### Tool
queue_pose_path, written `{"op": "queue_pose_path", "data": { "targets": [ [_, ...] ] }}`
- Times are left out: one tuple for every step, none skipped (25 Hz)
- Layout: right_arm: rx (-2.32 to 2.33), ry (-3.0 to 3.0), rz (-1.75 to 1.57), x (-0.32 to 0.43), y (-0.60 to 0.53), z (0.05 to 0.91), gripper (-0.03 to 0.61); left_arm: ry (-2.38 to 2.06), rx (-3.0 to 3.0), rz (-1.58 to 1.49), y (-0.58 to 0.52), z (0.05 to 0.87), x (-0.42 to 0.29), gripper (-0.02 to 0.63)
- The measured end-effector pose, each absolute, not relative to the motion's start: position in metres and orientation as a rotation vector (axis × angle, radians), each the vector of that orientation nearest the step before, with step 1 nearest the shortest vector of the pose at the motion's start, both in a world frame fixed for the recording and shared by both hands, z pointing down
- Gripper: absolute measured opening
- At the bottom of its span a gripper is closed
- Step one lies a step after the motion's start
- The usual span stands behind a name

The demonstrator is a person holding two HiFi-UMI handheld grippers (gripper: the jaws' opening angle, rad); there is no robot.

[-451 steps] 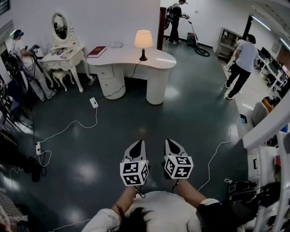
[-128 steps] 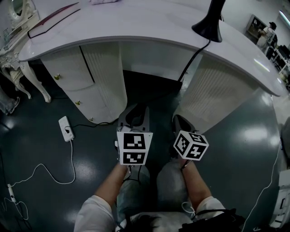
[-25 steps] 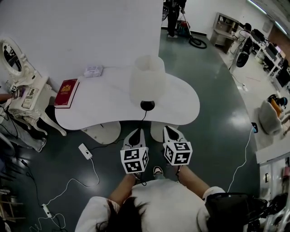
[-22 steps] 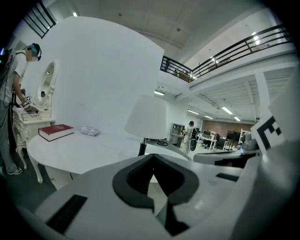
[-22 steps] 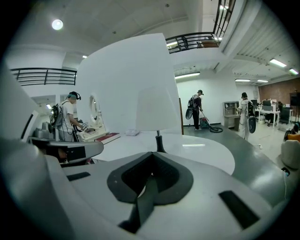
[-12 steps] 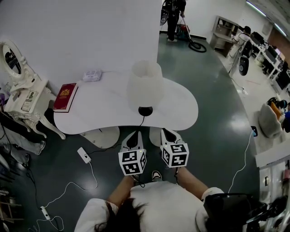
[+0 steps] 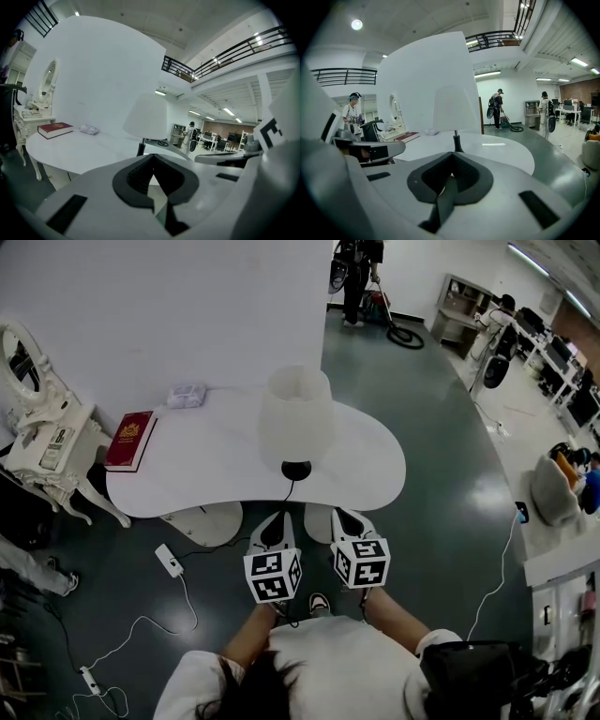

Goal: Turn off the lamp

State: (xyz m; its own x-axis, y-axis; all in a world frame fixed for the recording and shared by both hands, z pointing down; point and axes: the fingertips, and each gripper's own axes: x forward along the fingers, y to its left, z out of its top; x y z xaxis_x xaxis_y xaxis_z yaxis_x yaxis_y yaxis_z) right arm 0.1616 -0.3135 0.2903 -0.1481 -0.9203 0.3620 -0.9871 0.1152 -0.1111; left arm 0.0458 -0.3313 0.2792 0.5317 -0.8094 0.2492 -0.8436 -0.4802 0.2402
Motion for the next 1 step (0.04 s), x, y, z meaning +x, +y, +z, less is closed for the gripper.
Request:
{"op": "queue_pose_path", "data": {
  "targets": [
    [1.905,-2.183,0.485,0.1627,-0.3128,0.2907,-0.002,-1.368,2.441,0.143,-0.3310,0.2797,0.0468,0.009]
  ]
}}
